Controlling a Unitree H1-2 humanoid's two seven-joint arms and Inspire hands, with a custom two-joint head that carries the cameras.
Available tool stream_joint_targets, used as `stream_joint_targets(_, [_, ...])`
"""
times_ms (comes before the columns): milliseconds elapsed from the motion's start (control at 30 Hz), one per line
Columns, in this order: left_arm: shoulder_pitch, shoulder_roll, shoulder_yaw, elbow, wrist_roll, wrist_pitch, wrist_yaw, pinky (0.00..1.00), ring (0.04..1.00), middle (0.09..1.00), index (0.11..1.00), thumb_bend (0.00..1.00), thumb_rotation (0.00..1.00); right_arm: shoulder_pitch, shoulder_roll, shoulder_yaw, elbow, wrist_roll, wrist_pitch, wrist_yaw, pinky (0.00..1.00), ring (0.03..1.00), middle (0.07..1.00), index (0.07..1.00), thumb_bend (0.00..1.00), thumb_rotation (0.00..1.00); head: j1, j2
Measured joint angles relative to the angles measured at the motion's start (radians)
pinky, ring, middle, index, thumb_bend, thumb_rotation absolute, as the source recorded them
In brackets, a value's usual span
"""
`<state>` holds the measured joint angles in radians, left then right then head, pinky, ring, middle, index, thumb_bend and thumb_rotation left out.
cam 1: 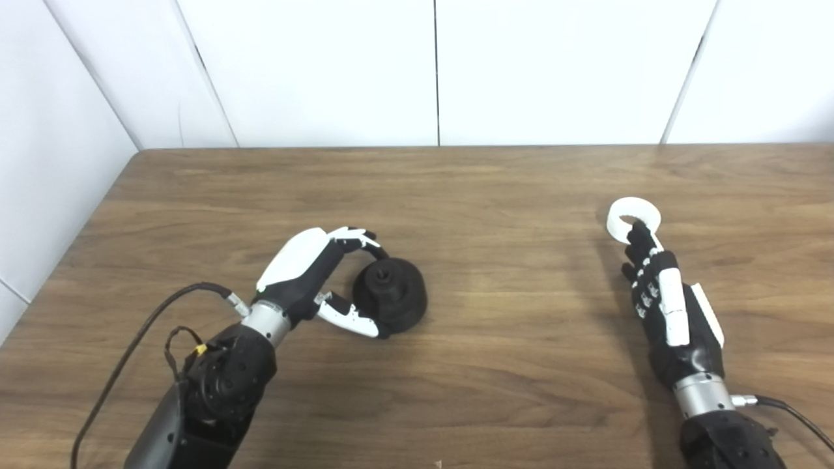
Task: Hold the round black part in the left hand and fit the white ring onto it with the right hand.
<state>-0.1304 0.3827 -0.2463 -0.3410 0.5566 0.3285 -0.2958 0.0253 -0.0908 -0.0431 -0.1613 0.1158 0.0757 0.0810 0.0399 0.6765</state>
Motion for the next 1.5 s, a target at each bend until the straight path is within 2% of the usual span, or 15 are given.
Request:
stream_joint_targets(367, [0.024, -0.082, -0.039, 0.001, 0.031, -0.014, 0.007, 0.86, 0.956, 0.891, 0.647, 0.86, 0.25, 0.000, 0.000, 0.001, 0.001, 0.000, 0.002, 0.000, 1.00, 1.000, 0.985, 0.980, 0.60, 1.00, -0.011, 0.003])
stream_joint_targets(500, [0.048, -0.126, -0.068, 0.010, 0.042, -0.059, 0.015, 0.86, 0.955, 0.890, 0.638, 0.86, 0.26, -0.002, 0.000, 0.002, 0.000, -0.003, 0.006, 0.000, 1.00, 1.000, 0.984, 0.980, 0.60, 1.00, -0.015, 0.008])
stream_joint_targets(767, [0.081, -0.127, -0.074, 0.029, 0.098, -0.108, 0.054, 0.86, 0.949, 0.881, 0.635, 0.86, 0.24, -0.002, -0.002, 0.000, -0.001, -0.004, 0.018, 0.001, 1.00, 1.000, 0.985, 0.982, 0.59, 1.00, -0.017, 0.014])
stream_joint_targets(1000, [0.109, -0.144, -0.089, 0.029, 0.106, -0.152, 0.080, 0.86, 0.960, 0.887, 0.637, 0.86, 0.23, -0.002, -0.003, -0.002, -0.011, 0.001, 0.024, 0.001, 1.00, 1.000, 0.982, 0.982, 0.61, 1.00, -0.020, 0.018])
stream_joint_targets(1167, [0.116, -0.144, -0.107, 0.029, 0.126, -0.173, 0.086, 0.85, 0.961, 0.894, 0.642, 0.85, 0.23, -0.002, -0.004, -0.003, -0.015, 0.003, 0.028, 0.001, 1.00, 1.000, 0.983, 0.981, 0.62, 1.00, -0.023, 0.023])
stream_joint_targets(1500, [0.138, -0.142, -0.130, 0.029, 0.147, -0.193, 0.082, 0.91, 0.973, 0.894, 0.655, 0.85, 0.23, -0.002, -0.006, -0.004, -0.033, 0.006, 0.035, 0.001, 1.00, 1.000, 0.980, 0.980, 0.61, 1.00, -0.023, 0.034])
